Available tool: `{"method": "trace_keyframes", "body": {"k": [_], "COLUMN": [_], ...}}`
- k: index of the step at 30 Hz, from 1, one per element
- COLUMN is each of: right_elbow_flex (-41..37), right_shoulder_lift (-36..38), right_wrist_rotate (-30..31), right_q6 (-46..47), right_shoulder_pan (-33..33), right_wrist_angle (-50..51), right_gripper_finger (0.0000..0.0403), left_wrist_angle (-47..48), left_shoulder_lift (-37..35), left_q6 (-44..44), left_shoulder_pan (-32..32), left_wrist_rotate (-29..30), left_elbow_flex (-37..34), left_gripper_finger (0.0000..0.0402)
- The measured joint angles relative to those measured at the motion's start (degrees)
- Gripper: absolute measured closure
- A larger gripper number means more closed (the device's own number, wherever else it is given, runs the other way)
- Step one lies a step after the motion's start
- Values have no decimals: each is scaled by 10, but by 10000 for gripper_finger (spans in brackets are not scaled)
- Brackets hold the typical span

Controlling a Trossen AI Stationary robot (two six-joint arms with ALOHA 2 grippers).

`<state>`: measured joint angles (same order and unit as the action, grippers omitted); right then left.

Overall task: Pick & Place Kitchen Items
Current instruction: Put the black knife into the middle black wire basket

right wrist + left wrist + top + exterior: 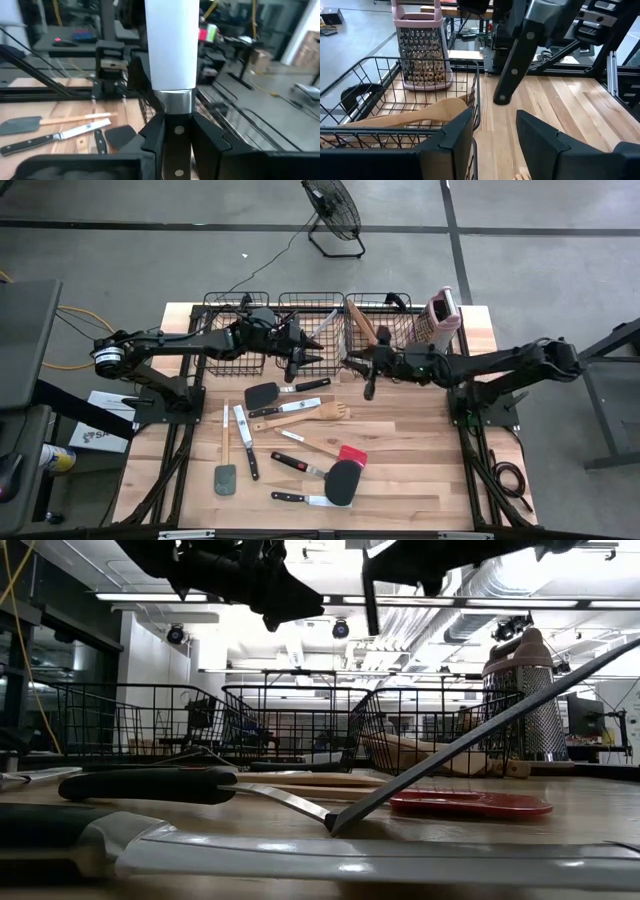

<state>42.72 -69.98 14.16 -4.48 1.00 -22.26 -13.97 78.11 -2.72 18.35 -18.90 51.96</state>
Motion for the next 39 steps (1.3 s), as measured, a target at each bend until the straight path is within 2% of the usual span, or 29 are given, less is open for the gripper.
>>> {"method": "trace_keyframes", "body": {"k": [3, 10, 13, 20, 25, 28, 32, 36, 39], "right_elbow_flex": [0, 0, 0, 0, 0, 0, 0, 0, 0], "right_shoulder_lift": [-23, -68, -92, -163, -210, -225, -228, -229, -229], "right_wrist_rotate": [-42, -125, -158, -217, -223, -236, -239, -246, -247], "right_q6": [-13, -15, -13, 8, 18, 36, 43, 45, 48], "right_shoulder_pan": [22, 71, 81, 98, 108, 115, 120, 124, 126], "right_wrist_angle": [-42, -132, -179, -321, -399, -427, -432, -434, -432], "right_gripper_finger": [338, 338, 338, 338, 338, 338, 338, 338, 338], "left_wrist_angle": [0, -15, -30, -31, -31, -31, -22, -17, -10], "left_shoulder_lift": [0, 0, 0, 0, 0, 0, 0, 0, 0], "left_q6": [0, 0, 2, 3, 15, 15, 16, 16, 14], "left_shoulder_pan": [0, 0, 0, 0, 0, 0, 0, 0, 0], "left_wrist_rotate": [0, -30, -30, -17, 3, 6, 6, 6, 6], "left_elbow_flex": [0, 0, 0, 0, 0, 0, 0, 0, 0], "left_gripper_finger": [220, 122, 96, 83, 83, 94, 133, 198, 261]}}
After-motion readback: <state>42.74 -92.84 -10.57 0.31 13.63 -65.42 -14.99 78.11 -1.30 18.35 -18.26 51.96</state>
